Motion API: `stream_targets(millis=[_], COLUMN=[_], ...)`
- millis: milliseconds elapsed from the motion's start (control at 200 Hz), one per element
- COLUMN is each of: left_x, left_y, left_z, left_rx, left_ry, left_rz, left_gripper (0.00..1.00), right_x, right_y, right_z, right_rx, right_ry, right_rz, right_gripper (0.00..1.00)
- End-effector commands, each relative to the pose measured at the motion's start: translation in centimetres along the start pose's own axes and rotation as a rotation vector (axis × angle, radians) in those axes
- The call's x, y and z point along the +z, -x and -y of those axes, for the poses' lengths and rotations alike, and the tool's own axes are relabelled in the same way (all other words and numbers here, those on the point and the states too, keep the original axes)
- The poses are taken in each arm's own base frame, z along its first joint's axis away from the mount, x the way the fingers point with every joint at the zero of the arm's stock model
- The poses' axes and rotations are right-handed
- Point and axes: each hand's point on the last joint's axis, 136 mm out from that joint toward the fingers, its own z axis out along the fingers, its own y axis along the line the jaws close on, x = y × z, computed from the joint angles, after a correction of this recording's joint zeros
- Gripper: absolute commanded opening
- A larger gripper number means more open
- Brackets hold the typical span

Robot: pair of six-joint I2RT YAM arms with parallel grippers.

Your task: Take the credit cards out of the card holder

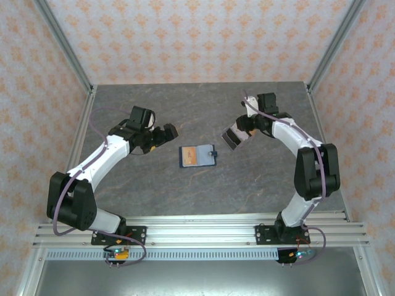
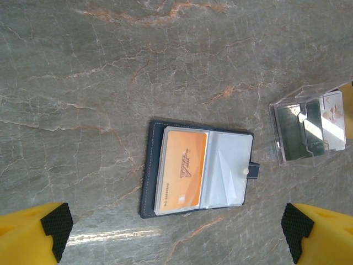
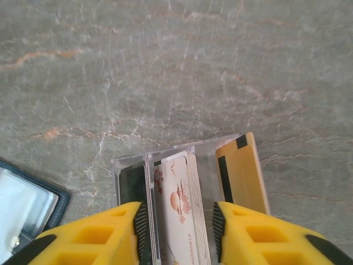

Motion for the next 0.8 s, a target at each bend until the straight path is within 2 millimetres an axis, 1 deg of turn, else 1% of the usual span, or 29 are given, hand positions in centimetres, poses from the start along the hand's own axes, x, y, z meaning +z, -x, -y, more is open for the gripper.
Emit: stream_targets(millis=[0,110,155,285,360,480,586,641,706,796], left_x=[0.1,0.3,0.4,0.7,1.1,1.7,2.3,2.5,2.8,3.2], left_y=[0.5,0.6,0.5,0.3,0.1,-0.5,-1.0,-1.2,-1.6,-2.1], left_z=[-0.5,-0.7,-0.8,-0.9,-0.9,-0.9,-0.8,-0.8,-0.8,-0.7], left_rx=[-0.007,-0.021,-0.025,-0.03,-0.032,-0.031,-0.038,-0.041,-0.043,-0.043], left_ry=[0.029,0.037,0.04,0.046,0.04,0.024,0.004,0.0,0.0,-0.003], left_rz=[0.007,0.01,0.007,-0.006,-0.022,-0.05,-0.074,-0.086,-0.096,-0.113], left_gripper=[1.0,1.0,1.0,1.0,1.0,1.0,1.0,1.0,0.98,0.95], right_x=[-3.6,-4.8,-5.1,-5.1,-4.6,-3.0,-0.9,0.3,1.5,3.1], right_y=[2.6,2.4,2.2,0.6,-0.3,-2.0,-3.5,-4.1,-4.9,-5.9], right_z=[-0.8,-1.9,-2.7,-5.7,-8.3,-13.3,-17.3,-19.1,-20.6,-21.4], right_rx=[0.126,0.275,0.345,0.493,0.532,0.563,0.627,0.663,0.694,0.743], right_ry=[-0.028,-0.042,-0.033,0.002,0.044,0.135,0.226,0.263,0.281,0.276], right_rz=[0.087,0.118,0.135,0.111,0.068,-0.001,-0.074,-0.1,-0.125,-0.16], right_gripper=[0.42,0.48,0.49,0.54,0.54,0.5,0.45,0.44,0.41,0.36])
